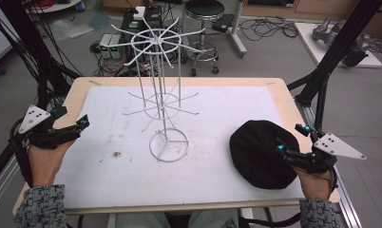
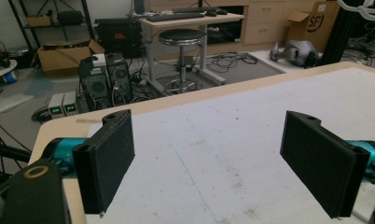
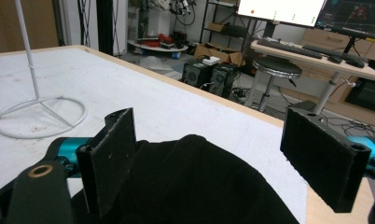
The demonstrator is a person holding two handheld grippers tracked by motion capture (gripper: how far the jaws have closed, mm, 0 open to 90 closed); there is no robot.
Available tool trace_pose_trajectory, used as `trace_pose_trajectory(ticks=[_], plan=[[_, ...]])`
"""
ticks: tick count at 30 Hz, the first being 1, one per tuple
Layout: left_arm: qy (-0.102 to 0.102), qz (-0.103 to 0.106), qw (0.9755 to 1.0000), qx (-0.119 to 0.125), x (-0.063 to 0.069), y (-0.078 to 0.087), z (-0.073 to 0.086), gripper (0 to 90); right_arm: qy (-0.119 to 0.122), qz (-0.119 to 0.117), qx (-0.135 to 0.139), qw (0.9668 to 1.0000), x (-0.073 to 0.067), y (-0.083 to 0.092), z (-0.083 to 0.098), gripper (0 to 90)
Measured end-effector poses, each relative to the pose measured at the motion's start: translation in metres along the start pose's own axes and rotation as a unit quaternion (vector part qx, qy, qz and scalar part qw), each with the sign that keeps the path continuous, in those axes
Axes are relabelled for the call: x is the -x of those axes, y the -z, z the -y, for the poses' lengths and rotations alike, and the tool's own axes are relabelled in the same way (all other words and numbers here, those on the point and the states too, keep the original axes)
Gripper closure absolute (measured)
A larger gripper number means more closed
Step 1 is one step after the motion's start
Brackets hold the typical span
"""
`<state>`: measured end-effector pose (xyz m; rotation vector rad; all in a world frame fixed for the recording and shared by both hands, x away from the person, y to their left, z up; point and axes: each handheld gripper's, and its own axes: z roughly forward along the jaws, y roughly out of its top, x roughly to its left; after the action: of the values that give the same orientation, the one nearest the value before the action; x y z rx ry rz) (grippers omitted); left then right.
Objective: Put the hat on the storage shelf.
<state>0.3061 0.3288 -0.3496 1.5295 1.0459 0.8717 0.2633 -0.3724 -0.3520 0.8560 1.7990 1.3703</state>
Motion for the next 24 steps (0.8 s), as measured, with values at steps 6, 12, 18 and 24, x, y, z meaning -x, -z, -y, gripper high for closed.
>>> trace_pose_trajectory(ticks=[6,12,18,24], plan=[[-0.002,-0.001,1.0,0.003,0.001,0.001,-0.002,17.9,0.007,-0.003,-0.001,1.0,-0.003,0.001,0.0,17.5],[-0.002,-0.002,1.0,0.003,0.0,0.001,-0.003,17.9,0.009,-0.003,-0.003,1.0,-0.006,0.001,0.001,17.4],[-0.005,-0.002,1.0,0.003,0.001,0.001,-0.005,17.9,0.015,-0.005,-0.017,0.9997,-0.013,0.001,0.006,17.4],[-0.003,-0.001,1.0,0.008,0.001,0.002,-0.007,17.9,0.024,-0.005,-0.027,0.9993,-0.022,0.003,0.015,15.7]])
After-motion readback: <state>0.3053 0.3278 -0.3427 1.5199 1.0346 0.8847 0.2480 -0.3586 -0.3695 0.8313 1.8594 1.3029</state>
